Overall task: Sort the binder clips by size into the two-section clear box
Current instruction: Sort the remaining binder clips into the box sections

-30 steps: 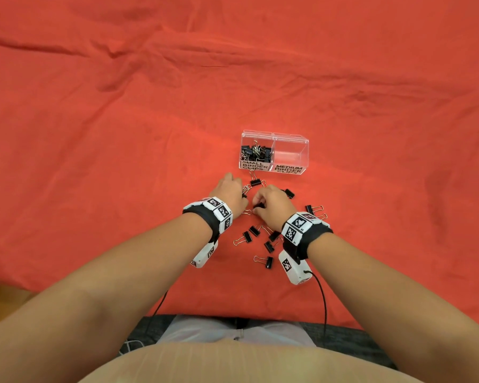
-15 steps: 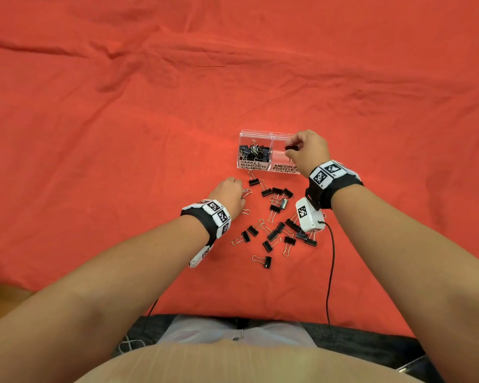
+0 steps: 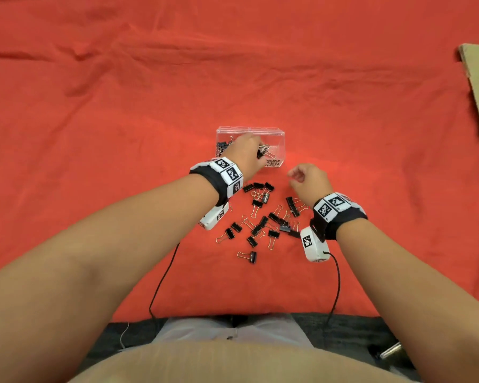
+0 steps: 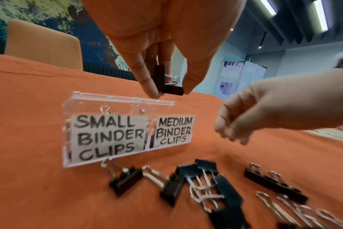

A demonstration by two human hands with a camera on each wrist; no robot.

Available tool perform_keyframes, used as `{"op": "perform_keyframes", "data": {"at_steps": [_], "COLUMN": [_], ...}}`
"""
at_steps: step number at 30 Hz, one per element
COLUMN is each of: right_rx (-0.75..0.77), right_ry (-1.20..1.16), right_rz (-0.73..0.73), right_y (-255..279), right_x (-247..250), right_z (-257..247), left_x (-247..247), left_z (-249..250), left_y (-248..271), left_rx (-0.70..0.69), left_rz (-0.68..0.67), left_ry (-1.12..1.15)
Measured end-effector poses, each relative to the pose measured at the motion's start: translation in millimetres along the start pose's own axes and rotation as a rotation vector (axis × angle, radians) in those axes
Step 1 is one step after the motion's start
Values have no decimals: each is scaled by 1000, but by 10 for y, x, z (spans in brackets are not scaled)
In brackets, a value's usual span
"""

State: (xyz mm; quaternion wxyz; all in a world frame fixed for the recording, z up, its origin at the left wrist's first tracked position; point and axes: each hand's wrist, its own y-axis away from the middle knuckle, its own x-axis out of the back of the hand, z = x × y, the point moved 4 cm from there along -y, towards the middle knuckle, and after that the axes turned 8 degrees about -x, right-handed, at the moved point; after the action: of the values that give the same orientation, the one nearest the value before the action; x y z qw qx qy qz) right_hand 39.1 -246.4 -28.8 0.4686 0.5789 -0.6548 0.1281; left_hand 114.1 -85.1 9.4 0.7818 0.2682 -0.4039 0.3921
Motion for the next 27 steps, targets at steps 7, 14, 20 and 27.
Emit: {"op": "perform_keyframes", "data": {"at_steps": [7,14,20,27], "right_rx": [129,146,139,40], "right_ry": [264,303,157,51], "right_rz": [-171,-104,-70,-16], "right_y": [204,217,249,266], "right_x": [-215,-280,-266,-24], "right_z": [255,287,222,279], "left_x": [-87,-262,-738,-845], "left_z": [64,196,140,89], "left_y": [-363,19,422,528], "left_rx": [-75,-278,-240,-151], "left_rz": [-87,-32,-279,-322], "left_ry": [-77,-188,-240,-198]}}
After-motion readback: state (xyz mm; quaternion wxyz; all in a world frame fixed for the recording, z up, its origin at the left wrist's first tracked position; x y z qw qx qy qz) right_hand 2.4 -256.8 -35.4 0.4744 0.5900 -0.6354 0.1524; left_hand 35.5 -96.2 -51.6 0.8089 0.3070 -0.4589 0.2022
